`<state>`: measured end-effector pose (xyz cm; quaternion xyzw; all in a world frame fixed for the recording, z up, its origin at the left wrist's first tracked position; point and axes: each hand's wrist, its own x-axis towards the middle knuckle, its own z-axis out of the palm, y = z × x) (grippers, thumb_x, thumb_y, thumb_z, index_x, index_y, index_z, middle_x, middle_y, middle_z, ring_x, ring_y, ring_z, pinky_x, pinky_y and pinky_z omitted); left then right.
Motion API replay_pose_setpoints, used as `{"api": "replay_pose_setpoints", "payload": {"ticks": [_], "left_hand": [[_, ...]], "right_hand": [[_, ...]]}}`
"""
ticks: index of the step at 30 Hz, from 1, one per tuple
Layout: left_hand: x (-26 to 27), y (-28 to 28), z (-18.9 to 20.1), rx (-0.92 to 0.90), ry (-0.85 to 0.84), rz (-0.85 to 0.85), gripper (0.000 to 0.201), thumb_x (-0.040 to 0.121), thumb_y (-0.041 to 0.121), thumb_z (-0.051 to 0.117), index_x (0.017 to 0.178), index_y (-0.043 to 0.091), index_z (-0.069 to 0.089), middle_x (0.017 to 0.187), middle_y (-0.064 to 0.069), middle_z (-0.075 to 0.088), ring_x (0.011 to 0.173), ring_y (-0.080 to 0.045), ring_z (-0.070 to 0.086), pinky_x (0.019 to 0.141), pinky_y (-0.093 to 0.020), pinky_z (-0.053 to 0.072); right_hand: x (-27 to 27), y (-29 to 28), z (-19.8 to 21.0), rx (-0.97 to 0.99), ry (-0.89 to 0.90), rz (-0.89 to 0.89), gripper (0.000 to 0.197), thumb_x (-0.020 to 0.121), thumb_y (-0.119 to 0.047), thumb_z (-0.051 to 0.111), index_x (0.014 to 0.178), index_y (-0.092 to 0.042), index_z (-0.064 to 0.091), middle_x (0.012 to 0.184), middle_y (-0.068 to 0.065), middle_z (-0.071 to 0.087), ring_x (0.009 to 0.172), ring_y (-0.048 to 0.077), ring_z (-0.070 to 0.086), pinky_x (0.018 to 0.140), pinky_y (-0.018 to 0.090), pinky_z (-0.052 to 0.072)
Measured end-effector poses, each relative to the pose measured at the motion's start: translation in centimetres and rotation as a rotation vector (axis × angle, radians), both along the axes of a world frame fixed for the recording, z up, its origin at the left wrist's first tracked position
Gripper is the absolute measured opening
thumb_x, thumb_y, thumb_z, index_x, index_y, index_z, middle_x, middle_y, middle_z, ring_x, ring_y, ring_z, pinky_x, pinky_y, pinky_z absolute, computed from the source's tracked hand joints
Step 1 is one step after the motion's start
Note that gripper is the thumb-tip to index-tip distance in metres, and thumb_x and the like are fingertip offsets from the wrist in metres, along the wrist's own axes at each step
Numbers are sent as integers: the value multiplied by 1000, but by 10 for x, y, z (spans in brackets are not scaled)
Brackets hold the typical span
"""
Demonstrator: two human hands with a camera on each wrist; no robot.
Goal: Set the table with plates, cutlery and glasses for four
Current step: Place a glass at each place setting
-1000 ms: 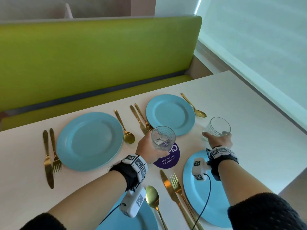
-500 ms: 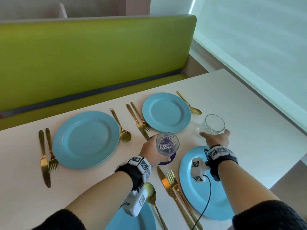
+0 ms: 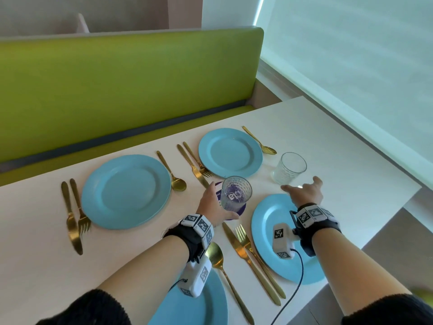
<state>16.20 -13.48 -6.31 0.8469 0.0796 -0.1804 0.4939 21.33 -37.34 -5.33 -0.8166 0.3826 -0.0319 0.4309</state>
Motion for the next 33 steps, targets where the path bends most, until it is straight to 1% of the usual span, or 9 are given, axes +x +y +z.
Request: {"api": "replay_pose_setpoints", "payload": {"ticks": [4,7,11,15,19,25,28,30,33], "left_hand": [[-28,25,7,51,0,48,98,61,28,87,139,9,30,140,-8,43,130,-24,44,98,-27,40],[-61,56,14,45,35,56,95,71,29,80,145,8,23,147,-9,38,136,-23,38,110,-31,34],[-119,107,24,23,30,91,70,79,26,71,138,9,37,138,-9,50,127,-21,48,105,-28,37],[-183,169,28,-6,34,127,37,82,19,66,116,11,58,110,-3,62,101,-16,56,88,-22,43],[-240,233,18,28,91,132,8,82,17,64,84,19,56,86,3,57,86,-16,54,75,-21,42],[-300,320,-7,93,450,275,24,84,19,61,64,9,52,53,-5,53,55,-21,52,58,-24,38],[-321,365,-14,141,508,378,30,87,27,59,99,0,64,93,-15,69,97,-28,65,68,-25,44],[-331,388,-19,149,485,613,67,82,39,66,130,-5,48,130,-20,56,121,-33,54,92,-31,47],[-340,411,-16,100,310,908,95,69,34,81,138,-5,29,142,-23,39,131,-37,42,107,-40,38]], "right_hand": [[-30,28,13,1,-40,34,89,75,-19,77,146,-18,23,134,13,54,127,29,48,106,36,40],[-62,59,22,4,-67,65,83,78,-18,74,145,-16,26,137,13,52,128,29,48,104,34,39],[-113,112,31,-38,-93,97,68,82,-17,67,141,-12,33,127,13,59,124,29,51,102,31,38],[-167,178,37,-69,-83,179,59,82,-19,65,135,-12,40,116,12,65,119,27,55,99,29,38],[-214,258,36,-94,-41,367,43,82,-15,63,124,-11,53,116,8,67,118,26,56,102,30,37],[-266,383,22,-10,121,707,40,80,-13,68,118,-9,58,85,1,63,93,21,61,91,28,49],[-284,436,18,19,214,883,52,80,-14,71,127,-11,50,104,1,63,95,17,58,86,21,45],[-293,463,15,19,243,950,62,79,-17,74,133,-14,44,123,5,60,110,19,58,85,19,42],[-298,492,7,-28,251,1017,77,75,-23,78,140,-17,35,133,7,54,121,20,53,98,27,44]]}}
